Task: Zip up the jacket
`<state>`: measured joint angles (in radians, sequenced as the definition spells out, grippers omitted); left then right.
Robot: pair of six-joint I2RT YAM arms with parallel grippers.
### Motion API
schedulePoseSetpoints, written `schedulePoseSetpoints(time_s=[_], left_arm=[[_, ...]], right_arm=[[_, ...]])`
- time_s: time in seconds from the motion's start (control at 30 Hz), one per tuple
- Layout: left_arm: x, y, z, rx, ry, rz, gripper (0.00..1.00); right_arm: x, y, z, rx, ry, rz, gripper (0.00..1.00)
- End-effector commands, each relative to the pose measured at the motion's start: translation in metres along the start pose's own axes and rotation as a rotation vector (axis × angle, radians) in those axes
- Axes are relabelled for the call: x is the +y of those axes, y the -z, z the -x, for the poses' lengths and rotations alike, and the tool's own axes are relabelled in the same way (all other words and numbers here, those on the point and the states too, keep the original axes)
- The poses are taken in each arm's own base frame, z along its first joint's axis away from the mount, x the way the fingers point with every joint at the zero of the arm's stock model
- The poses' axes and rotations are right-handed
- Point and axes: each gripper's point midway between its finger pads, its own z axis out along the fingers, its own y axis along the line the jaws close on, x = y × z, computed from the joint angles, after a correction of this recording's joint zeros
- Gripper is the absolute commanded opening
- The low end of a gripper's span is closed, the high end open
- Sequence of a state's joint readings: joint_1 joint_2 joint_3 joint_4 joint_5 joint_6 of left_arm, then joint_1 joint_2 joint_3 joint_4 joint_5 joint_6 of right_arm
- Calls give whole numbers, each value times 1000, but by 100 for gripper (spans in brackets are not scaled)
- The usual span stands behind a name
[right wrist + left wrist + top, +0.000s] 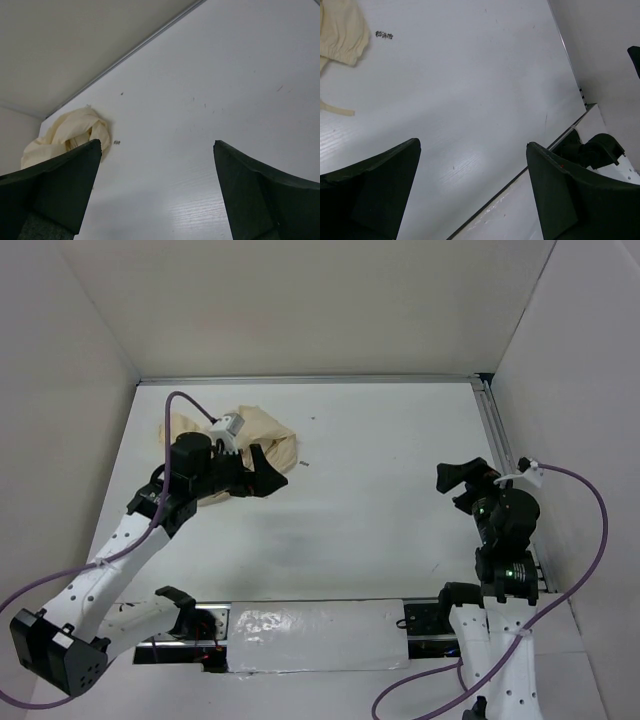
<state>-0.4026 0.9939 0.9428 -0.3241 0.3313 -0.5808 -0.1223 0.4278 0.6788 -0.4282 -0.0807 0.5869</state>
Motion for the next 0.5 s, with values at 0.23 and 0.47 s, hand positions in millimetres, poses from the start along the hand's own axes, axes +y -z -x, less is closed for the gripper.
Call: schedulePoseSetpoints(time_s=[0.23, 0.47], left_arm=[[35, 2, 16, -7, 99, 251, 99], [149, 18, 43, -57, 481, 552, 99]], right_arm=[[-8, -6, 6, 11, 2, -78, 100], [-1, -32, -5, 92, -9, -44, 100]])
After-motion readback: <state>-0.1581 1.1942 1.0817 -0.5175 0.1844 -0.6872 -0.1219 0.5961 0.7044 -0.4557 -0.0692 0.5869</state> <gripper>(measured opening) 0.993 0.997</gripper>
